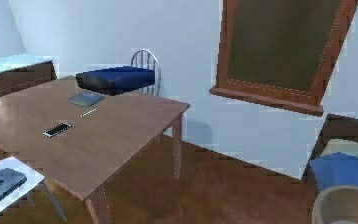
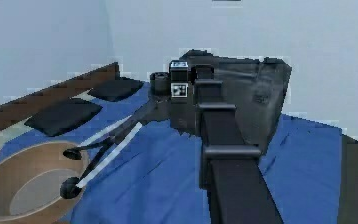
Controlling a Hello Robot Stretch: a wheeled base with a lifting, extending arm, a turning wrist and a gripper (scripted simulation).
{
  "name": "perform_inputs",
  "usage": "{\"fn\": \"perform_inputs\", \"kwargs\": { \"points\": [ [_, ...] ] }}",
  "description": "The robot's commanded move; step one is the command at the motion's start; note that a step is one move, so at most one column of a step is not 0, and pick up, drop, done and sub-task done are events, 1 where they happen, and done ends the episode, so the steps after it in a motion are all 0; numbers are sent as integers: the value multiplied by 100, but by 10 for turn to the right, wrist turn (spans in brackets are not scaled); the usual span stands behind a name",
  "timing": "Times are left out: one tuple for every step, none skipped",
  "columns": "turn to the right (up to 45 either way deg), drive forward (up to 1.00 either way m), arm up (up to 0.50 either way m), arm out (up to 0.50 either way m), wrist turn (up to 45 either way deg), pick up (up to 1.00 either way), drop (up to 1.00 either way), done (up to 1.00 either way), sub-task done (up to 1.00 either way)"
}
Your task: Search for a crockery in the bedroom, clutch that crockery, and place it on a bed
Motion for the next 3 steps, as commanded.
{"fn": "perform_inputs", "kwargs": {
  "points": [
    [450,0,0,0,0,0,0,0,0],
    [180,0,0,0,0,0,0,0,0],
    [30,0,0,0,0,0,0,0,0]
  ]
}}
